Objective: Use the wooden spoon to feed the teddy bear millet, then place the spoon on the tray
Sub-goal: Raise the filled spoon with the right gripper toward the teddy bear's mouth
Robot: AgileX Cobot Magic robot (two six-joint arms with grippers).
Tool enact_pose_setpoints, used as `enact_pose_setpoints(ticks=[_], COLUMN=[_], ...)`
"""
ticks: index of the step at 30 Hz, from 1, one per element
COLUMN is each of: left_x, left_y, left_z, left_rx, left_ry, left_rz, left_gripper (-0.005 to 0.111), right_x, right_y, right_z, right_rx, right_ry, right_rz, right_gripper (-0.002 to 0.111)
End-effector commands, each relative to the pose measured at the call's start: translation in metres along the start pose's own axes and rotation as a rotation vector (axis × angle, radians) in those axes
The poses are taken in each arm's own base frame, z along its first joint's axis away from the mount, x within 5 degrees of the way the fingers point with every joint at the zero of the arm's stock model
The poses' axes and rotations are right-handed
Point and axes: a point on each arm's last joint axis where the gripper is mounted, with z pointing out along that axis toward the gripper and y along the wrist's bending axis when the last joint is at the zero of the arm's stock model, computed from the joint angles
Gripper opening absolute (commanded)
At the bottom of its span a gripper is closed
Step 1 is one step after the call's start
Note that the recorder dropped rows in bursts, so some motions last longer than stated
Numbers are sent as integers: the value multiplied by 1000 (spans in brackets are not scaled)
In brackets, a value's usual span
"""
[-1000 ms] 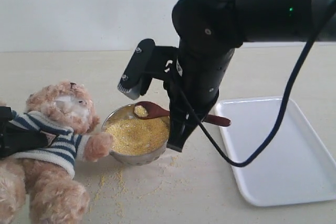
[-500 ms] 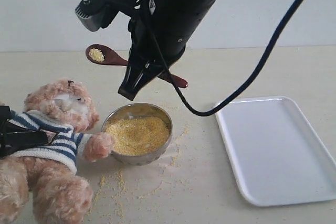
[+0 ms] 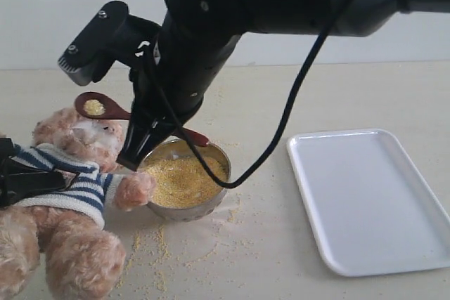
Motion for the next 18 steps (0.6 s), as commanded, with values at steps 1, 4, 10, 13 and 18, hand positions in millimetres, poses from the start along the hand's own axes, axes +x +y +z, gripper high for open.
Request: enact_pose_setpoints(ticks=[1,4,10,13,18], left_x=[2,3,3,3,3], left_y=[-5,-8,-9,-10,-10], left_z=[-1,-1,-1,-1,-1], left_rx=[48,76,90,95,95], left_ry=[5,15,20,23,21], left_rz=[13,22,22,22,21], left_gripper=[5,5,5,5,5], right_x=[-12,-12,-10,-12,-17], right_y=[0,2,4,8,16], right_z=[2,8,18,20,18], right_rx=[20,16,78,124,185], right_ry=[-34,-28,26,44,52], right_rz=[-35,-37,-167,-250,-365], right_gripper=[0,0,0,0,0])
